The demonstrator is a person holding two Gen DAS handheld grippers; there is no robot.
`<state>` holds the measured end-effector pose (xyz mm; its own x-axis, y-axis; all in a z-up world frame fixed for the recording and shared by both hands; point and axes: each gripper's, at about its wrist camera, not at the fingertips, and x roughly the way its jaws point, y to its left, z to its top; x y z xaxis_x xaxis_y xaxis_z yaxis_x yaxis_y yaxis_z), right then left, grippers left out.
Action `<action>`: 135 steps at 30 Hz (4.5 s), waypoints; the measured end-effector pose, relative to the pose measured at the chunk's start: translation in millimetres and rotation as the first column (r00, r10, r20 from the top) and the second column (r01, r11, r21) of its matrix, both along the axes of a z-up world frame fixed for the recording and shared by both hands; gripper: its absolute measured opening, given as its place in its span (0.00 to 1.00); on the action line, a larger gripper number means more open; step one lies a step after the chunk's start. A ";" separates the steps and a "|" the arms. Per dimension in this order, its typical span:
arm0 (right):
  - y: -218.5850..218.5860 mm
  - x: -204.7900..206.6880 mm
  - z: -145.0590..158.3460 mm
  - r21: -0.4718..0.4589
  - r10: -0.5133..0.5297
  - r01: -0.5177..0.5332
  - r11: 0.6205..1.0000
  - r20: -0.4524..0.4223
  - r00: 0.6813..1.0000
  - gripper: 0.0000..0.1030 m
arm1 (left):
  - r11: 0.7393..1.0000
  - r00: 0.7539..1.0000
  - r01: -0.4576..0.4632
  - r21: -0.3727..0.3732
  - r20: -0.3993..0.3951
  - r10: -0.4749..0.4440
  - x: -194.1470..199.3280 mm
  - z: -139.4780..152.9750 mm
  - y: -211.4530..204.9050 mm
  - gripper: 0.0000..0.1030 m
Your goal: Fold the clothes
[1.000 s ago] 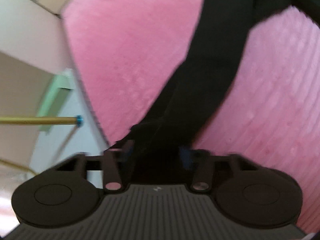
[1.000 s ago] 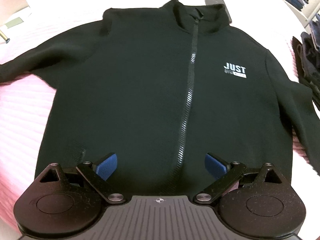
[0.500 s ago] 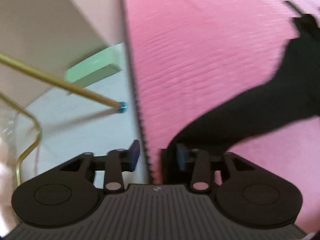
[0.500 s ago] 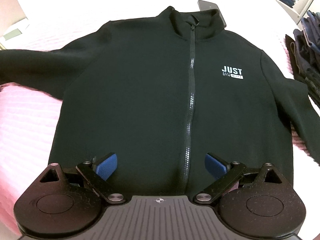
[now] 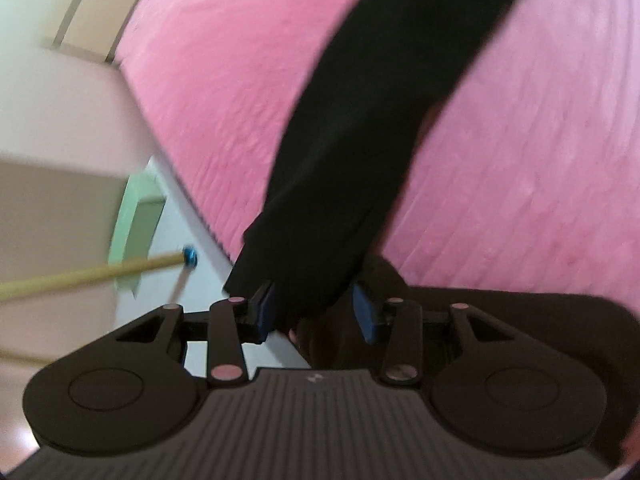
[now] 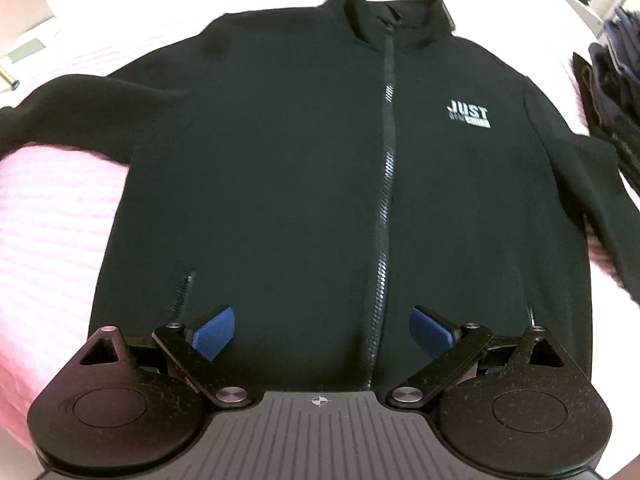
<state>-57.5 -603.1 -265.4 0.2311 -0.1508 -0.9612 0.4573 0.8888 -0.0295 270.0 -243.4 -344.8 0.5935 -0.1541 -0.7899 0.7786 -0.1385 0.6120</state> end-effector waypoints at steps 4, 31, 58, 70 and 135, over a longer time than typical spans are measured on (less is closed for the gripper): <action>0.5 -0.8 2.7 -0.019 0.013 -0.013 1.000 0.005 1.000 0.94 | 0.986 0.990 0.125 0.107 0.053 -0.131 3.8 -41.9 -11.0 0.27; -38.3 -68.1 53.5 -0.004 -0.242 0.244 0.970 0.112 0.964 0.94 | 0.926 0.928 -0.367 0.089 -0.030 0.371 -57.1 53.2 43.2 0.20; -165.9 -298.8 144.3 0.102 -0.501 0.491 0.865 0.196 0.843 1.00 | 0.366 0.497 -0.867 -0.337 -0.617 0.610 -302.4 240.8 -21.1 0.88; -78.4 -315.0 197.7 0.038 -0.444 0.457 0.889 0.320 0.837 1.00 | 0.448 0.628 -0.777 -0.443 -0.604 0.491 -311.7 269.0 24.5 0.88; 167.1 -256.7 177.1 0.021 -0.242 0.241 0.970 0.095 0.966 1.00 | 0.580 0.656 -0.739 -0.343 -0.560 0.506 -310.5 234.7 165.5 0.98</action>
